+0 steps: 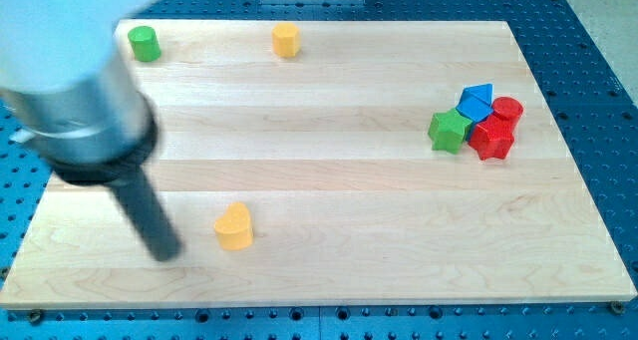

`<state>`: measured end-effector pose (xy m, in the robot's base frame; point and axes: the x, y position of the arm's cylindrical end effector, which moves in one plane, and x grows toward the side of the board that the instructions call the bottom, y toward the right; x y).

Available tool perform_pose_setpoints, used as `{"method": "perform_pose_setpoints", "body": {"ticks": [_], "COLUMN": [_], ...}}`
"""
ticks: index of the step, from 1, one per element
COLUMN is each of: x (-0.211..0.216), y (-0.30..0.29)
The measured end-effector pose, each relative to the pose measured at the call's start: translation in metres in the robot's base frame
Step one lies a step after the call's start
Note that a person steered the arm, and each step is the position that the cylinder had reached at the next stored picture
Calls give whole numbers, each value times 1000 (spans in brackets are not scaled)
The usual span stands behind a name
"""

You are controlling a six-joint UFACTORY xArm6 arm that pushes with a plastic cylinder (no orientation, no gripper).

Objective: Move the yellow heart diagonally bottom left to the red star

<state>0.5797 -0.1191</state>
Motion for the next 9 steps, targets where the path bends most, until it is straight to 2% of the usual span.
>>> {"method": "perform_pose_setpoints", "body": {"ticks": [1, 2, 3, 4, 5, 6, 7, 8, 9], "x": [-32, -109, -136, -126, -124, -122, -109, -109, -94], "y": [85, 95, 130, 119, 147, 145, 118, 208, 202]}}
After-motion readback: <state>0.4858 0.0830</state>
